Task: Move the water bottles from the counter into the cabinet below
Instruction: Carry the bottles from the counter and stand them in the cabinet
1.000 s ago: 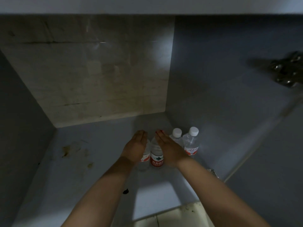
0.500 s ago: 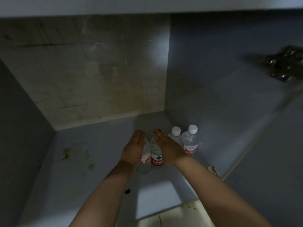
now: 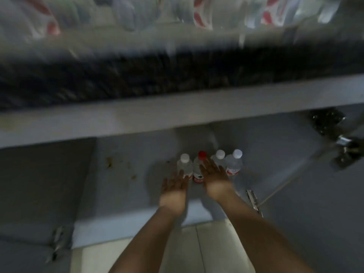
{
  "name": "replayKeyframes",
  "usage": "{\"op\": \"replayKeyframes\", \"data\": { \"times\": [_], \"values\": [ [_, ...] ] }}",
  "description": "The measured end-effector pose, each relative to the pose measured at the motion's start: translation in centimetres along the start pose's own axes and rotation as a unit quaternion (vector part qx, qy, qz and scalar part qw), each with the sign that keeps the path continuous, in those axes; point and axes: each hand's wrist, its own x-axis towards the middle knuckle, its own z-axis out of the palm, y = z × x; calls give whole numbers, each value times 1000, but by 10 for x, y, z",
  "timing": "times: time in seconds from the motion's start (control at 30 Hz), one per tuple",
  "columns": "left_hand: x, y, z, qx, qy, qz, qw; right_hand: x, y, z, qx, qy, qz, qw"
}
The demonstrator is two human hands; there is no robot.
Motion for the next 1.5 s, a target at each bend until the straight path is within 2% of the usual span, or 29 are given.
{"op": "replayKeyframes", "data": {
  "times": [0.07,0.1,0.23,0.33,0.5,0.57,0.7,0.83,0.93,1.07,1.2,1.37,1.5],
  "values": [
    [-37,8,-31,-37,-75,-3,996,-35,-11,-12,-18,48,-6,999],
    [-52,12,-48,-49,-107,-22,993,-52,-16,-21,-33,44,1,999],
    [-124,25,-111,-66,-130,-73,987,-125,-29,-47,0,10,20,1000],
    [-176,39,-163,-60,-168,-96,979,-175,-43,-100,-13,-12,-1,1000],
    [-226,70,-267,-55,-123,-91,987,-231,-62,-193,6,-13,-41,999],
    [-237,79,-305,-37,-95,-103,989,-245,-69,-228,49,-20,-49,997],
    [-242,93,-362,-24,-30,-110,993,-269,-63,-277,63,54,-67,994],
    [-232,97,-405,-15,28,-124,992,-264,-45,-326,45,166,-69,983],
    [-216,90,-429,-10,49,-131,990,-250,-31,-360,87,213,-47,972],
    [-179,79,-451,-8,64,-121,991,-217,-7,-396,40,207,7,977],
    [-121,69,-466,0,64,-73,995,-175,18,-417,20,184,82,979],
    [-22,70,-484,28,46,29,998,-109,53,-443,29,169,190,967],
    [49,88,-486,69,29,137,988,-63,83,-452,49,153,242,957]
  ]
}}
